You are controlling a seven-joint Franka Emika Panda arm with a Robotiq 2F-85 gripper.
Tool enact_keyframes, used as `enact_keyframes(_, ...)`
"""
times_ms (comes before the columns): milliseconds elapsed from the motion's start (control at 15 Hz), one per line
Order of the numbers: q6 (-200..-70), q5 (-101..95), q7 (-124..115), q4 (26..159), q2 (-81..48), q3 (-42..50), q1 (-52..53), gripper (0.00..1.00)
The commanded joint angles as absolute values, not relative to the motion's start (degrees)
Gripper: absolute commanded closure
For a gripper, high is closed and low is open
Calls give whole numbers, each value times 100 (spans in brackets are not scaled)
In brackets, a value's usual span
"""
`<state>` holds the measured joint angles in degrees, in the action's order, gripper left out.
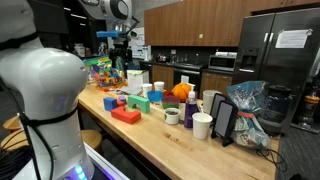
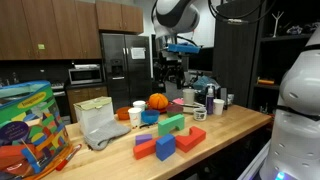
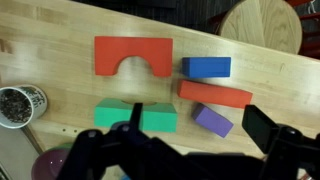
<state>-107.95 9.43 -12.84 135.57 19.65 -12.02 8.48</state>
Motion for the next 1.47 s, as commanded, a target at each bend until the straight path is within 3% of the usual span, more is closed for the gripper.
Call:
enact_keyframes(0, -10789, 933, -1290, 13550, 1963, -1179, 872, 0)
enact_keyframes(933, -10831, 796, -1241, 13560, 1956, -1215, 877, 0)
enact_keyframes(1400, -11806, -291, -228, 13898, 2028, -1324, 1029, 0)
